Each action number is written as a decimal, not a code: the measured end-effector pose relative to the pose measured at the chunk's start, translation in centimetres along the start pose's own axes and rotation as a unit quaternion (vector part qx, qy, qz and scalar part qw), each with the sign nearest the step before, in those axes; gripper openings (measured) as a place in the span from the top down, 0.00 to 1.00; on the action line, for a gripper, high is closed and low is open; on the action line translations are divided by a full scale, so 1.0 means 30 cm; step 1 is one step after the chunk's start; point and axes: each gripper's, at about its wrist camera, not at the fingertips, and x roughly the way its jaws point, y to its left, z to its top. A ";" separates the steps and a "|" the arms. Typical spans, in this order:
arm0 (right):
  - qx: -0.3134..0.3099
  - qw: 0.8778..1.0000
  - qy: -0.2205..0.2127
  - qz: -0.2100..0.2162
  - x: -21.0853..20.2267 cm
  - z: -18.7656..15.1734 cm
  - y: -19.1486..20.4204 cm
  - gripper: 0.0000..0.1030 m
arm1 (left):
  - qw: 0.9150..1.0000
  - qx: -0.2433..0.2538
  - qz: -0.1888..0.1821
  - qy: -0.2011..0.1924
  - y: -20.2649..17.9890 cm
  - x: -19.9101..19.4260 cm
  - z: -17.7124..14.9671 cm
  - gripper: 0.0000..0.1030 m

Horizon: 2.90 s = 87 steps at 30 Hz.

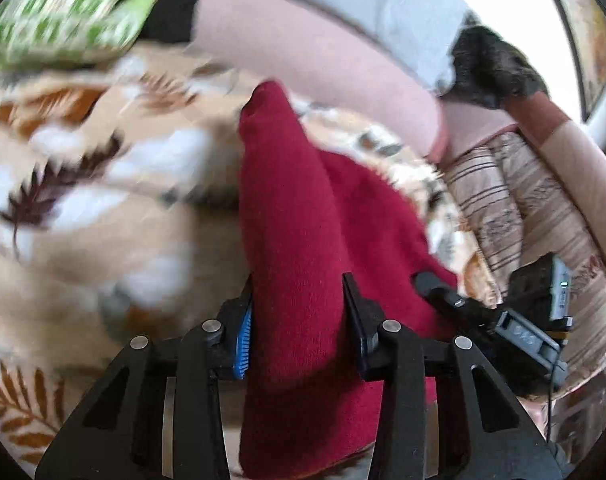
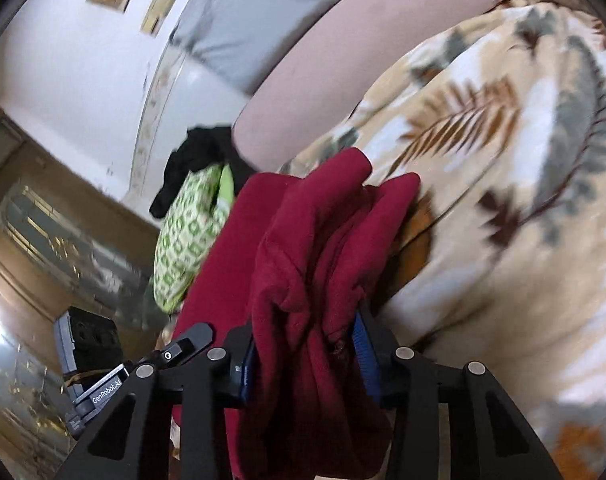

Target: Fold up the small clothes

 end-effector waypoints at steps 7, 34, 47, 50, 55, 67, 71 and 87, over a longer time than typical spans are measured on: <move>0.103 0.994 0.037 -0.019 0.032 -0.036 -0.125 0.46 | 1.000 0.008 -0.013 -0.015 0.003 0.007 -0.059 0.55; -0.247 0.949 0.041 -0.193 0.244 0.119 0.042 0.97 | 0.999 0.008 0.017 -0.046 0.010 0.162 0.103 0.56; -0.219 0.963 0.042 -0.151 0.251 0.136 0.015 0.97 | 0.993 -0.023 0.059 0.103 0.044 0.537 0.419 0.64; -0.213 0.966 0.044 -0.142 0.251 0.143 0.006 0.97 | 0.991 0.005 0.077 0.105 0.008 0.530 0.415 0.64; -0.198 0.972 0.044 -0.115 0.223 0.165 0.011 0.97 | 0.998 -0.011 0.052 0.038 -0.027 0.345 0.419 0.64; -0.300 0.948 0.048 -0.096 -0.029 -0.013 0.366 0.93 | 0.999 0.034 -0.007 -0.005 -0.026 -0.023 -0.052 0.64; -0.265 0.934 0.137 -0.196 0.018 -0.172 0.244 0.93 | 0.997 0.049 -0.051 0.008 -0.025 0.008 -0.131 0.61; -0.266 0.939 0.087 -0.200 -0.082 -0.279 0.284 0.92 | 0.992 0.120 -0.044 -0.010 -0.076 0.058 -0.241 0.34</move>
